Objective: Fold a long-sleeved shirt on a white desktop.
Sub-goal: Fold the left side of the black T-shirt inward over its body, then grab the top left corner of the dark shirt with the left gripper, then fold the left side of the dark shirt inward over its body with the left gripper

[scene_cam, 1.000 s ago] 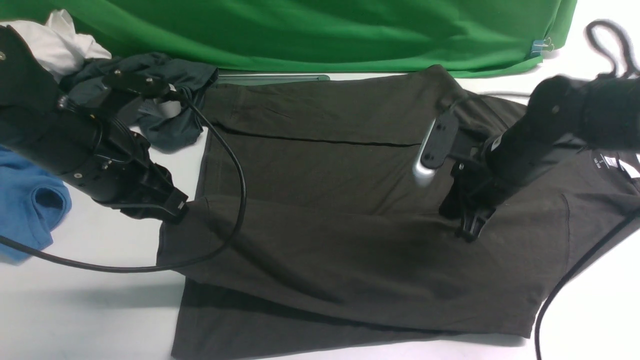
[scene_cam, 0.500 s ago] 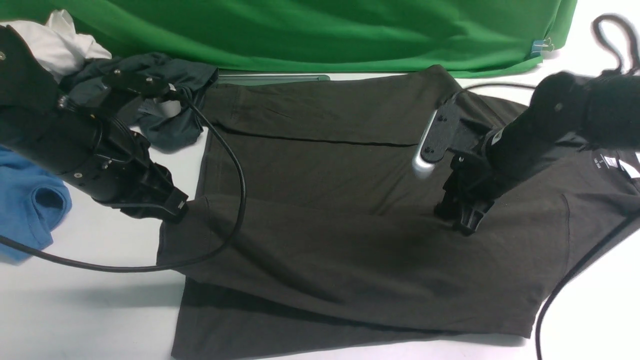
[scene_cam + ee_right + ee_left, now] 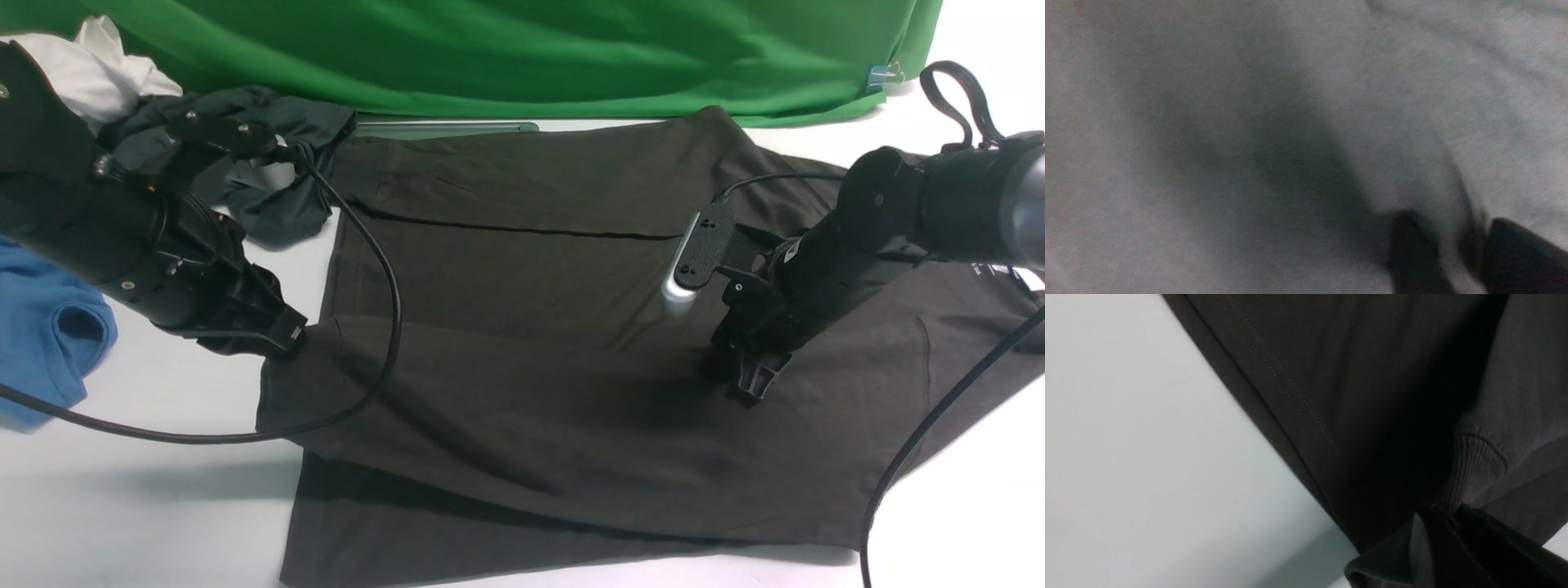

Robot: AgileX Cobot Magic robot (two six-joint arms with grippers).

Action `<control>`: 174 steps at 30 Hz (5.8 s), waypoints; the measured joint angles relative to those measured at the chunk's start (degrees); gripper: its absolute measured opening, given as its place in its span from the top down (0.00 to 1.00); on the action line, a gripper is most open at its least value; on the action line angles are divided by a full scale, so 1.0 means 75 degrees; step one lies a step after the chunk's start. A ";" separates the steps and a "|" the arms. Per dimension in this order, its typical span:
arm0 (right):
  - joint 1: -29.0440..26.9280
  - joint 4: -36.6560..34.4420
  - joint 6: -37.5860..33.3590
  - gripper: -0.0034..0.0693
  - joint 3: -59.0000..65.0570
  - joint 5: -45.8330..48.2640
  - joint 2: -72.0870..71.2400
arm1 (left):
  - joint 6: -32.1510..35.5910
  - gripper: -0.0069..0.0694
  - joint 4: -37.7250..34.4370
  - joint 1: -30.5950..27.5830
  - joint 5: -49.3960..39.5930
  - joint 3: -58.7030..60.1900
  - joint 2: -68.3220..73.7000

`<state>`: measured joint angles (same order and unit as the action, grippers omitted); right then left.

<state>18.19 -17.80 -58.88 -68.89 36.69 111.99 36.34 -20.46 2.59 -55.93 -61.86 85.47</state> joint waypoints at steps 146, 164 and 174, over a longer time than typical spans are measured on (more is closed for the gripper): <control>0.1846 0.3041 0.5974 0.55 0.1982 0.0912 -0.9689 | 0.7293 0.38 0.1320 0.0343 0.5450 -0.4350 0.5941; 0.1846 0.3041 0.6123 0.55 0.1982 0.0905 -0.9689 | 0.7174 0.88 0.1322 0.0400 0.4733 -0.4356 0.5669; 0.1846 0.3041 0.6366 0.55 0.1982 0.0912 -0.9689 | 0.6702 0.88 0.1328 0.0400 0.3126 -0.4356 0.4939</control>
<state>32.04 5.00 -11.14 -54.02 43.53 39.32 86.61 -10.50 5.60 -32.48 -94.53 122.51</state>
